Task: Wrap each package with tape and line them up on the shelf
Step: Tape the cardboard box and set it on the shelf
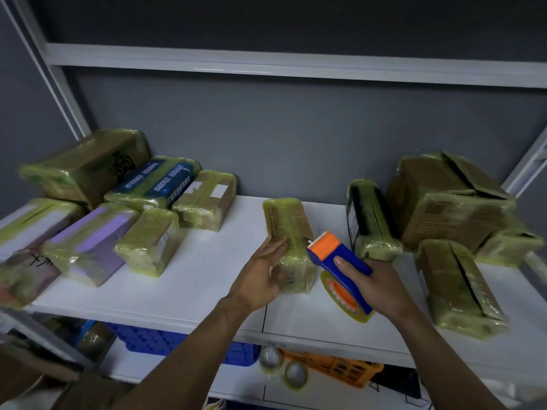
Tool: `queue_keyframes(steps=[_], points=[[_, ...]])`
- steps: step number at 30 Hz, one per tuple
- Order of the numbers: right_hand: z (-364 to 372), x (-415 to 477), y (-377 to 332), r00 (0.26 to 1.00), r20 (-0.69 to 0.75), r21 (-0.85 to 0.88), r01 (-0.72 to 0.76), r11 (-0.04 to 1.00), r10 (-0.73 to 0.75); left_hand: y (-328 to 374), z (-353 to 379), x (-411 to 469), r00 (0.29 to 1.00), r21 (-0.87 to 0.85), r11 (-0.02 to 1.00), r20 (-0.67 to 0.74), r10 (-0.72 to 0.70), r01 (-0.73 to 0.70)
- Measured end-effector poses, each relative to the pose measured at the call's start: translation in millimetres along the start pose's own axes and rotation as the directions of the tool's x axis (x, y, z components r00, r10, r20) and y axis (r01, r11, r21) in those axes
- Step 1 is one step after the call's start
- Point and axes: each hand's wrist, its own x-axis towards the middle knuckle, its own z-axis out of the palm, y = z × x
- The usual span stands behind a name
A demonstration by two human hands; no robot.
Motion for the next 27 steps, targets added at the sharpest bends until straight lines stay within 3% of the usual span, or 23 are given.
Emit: queue_keyframes(steps=[3, 10, 14, 15, 17, 19, 22, 27], points=[[-0.9, -1.9, -4.9, 1.0, 0.029, -0.01, 0.013, 1.0, -0.013, -0.3, -8.3, 4.2, 1.0, -0.053, 0.999, 0.011, 0.006, -0.005], [-7.6, -6.9, -6.6, 0.99, 0.127, -0.076, 0.066, 0.995, -0.056, -0.2, -17.3, 11.4, 0.996, 0.065, 0.997, 0.074, -0.041, 0.036], [-6.6, -8.7, -7.5, 0.978, 0.191, -0.092, 0.106, 0.99, -0.087, 28.3, -11.6, -6.2, 0.962, -0.224, 0.97, -0.231, -0.147, 0.094], [-6.1, -9.3, -7.7, 0.973, 0.21, -0.088, 0.114, 0.99, -0.094, 37.9, -12.1, -10.6, 0.949, -0.338, 0.932, -0.228, -0.219, 0.133], [-5.7, -10.9, -8.4, 0.961, 0.248, -0.064, 0.139, 0.988, -0.12, 54.6, -16.1, -16.9, 0.939, -0.553, 0.791, -0.042, -0.341, 0.262], [-4.6, -13.7, -9.3, 0.95, 0.274, -0.033, 0.165, 0.986, -0.15, 62.8, -22.0, -23.8, 0.916, -0.649, 0.667, 0.12, -0.384, 0.365], [-2.5, -16.6, -10.8, 0.945, 0.283, 0.014, 0.169, 0.986, -0.166, 64.5, -29.2, -31.9, 0.91, -0.714, 0.609, 0.099, -0.403, 0.347], [2.1, -18.1, -13.8, 0.93, 0.304, 0.039, 0.202, 0.979, -0.205, 64.2, -36.5, -35.7, 0.914, -0.725, 0.608, 0.072, -0.4, 0.323]])
